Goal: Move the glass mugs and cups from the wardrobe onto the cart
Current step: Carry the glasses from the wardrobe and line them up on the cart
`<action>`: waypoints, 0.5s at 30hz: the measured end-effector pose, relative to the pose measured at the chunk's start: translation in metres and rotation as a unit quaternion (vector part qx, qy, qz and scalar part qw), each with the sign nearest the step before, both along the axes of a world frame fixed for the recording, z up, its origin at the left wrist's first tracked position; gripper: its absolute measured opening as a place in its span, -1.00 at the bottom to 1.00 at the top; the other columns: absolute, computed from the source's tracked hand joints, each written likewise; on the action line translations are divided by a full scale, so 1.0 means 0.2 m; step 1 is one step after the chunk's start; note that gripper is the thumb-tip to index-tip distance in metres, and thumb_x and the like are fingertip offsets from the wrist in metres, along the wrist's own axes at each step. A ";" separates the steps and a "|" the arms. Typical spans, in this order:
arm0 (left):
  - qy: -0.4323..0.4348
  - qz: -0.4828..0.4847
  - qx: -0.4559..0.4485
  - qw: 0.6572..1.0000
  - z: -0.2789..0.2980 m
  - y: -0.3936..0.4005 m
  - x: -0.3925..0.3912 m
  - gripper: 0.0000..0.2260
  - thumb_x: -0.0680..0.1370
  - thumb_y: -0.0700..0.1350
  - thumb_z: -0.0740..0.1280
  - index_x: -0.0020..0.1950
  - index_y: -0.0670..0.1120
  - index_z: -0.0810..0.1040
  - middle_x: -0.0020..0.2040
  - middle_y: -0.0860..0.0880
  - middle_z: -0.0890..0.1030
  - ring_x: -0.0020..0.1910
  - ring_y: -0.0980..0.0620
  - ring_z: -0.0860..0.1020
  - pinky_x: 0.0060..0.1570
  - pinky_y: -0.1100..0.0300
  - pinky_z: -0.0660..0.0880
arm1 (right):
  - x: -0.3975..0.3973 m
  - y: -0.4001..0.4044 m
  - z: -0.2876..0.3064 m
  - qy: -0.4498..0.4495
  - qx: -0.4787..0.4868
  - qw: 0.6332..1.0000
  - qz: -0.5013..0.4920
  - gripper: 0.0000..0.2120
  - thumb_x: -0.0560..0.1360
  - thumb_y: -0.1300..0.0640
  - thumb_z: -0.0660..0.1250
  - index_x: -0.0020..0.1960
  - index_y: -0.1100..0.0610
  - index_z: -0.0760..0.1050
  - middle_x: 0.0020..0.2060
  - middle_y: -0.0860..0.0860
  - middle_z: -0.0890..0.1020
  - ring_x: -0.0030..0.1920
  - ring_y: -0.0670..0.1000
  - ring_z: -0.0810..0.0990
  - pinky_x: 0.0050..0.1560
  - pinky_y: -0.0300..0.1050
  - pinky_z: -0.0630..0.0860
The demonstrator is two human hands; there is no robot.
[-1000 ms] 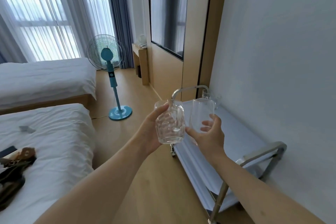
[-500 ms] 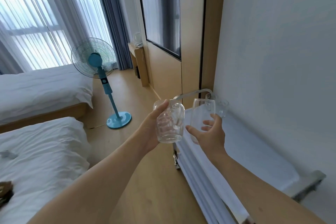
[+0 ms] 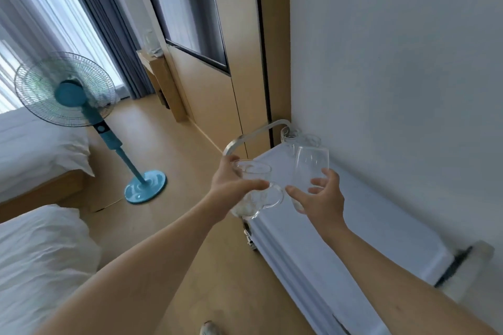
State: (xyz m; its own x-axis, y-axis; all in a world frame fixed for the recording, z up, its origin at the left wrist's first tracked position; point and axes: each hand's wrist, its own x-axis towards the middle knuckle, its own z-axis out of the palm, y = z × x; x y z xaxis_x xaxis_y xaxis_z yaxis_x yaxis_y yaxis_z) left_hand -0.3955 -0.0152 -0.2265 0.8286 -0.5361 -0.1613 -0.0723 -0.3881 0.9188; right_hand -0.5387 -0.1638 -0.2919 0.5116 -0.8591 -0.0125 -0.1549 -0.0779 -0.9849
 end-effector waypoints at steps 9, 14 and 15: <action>-0.143 -0.196 0.121 0.962 -0.25 -0.47 0.48 -0.07 0.16 0.10 0.67 0.39 0.15 0.23 0.20 0.15 0.48 0.22 0.06 0.42 0.01 0.24 0.43 | 0.29 -0.23 -0.17 0.048 0.019 0.992 -0.118 -0.05 0.23 -0.11 0.68 0.47 -0.02 0.26 0.12 -0.07 0.52 0.05 -0.07 0.56 -0.03 -0.12 0.53; -0.182 -0.341 0.174 0.906 -0.38 -0.69 0.72 0.04 0.23 0.05 0.63 0.57 0.12 0.10 0.33 -0.01 0.42 0.32 -0.03 0.34 0.07 0.24 0.42 | 0.45 -0.30 -0.25 0.084 0.020 0.981 -0.174 -0.06 0.21 -0.07 0.70 0.43 -0.01 0.26 0.15 -0.06 0.51 0.04 -0.07 0.57 -0.08 -0.20 0.47; -0.196 -0.368 0.190 0.889 -0.40 -0.73 0.75 0.06 0.24 0.05 0.62 0.60 0.09 0.08 0.37 -0.04 0.38 0.37 -0.07 0.31 0.20 0.13 0.43 | 0.46 -0.30 -0.26 0.089 0.022 0.978 -0.186 -0.06 0.20 -0.05 0.71 0.42 -0.03 0.26 0.16 -0.06 0.50 0.05 -0.06 0.57 -0.06 -0.20 0.48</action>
State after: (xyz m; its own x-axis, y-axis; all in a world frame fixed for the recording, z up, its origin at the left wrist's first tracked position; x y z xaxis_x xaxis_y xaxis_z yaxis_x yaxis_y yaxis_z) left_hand -0.2462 -0.1614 -0.3065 0.3092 -0.9243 -0.2238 -0.7202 -0.3813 0.5796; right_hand -0.4462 -0.2246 -0.3440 0.1503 -0.9821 -0.1139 -0.3330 0.0582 -0.9411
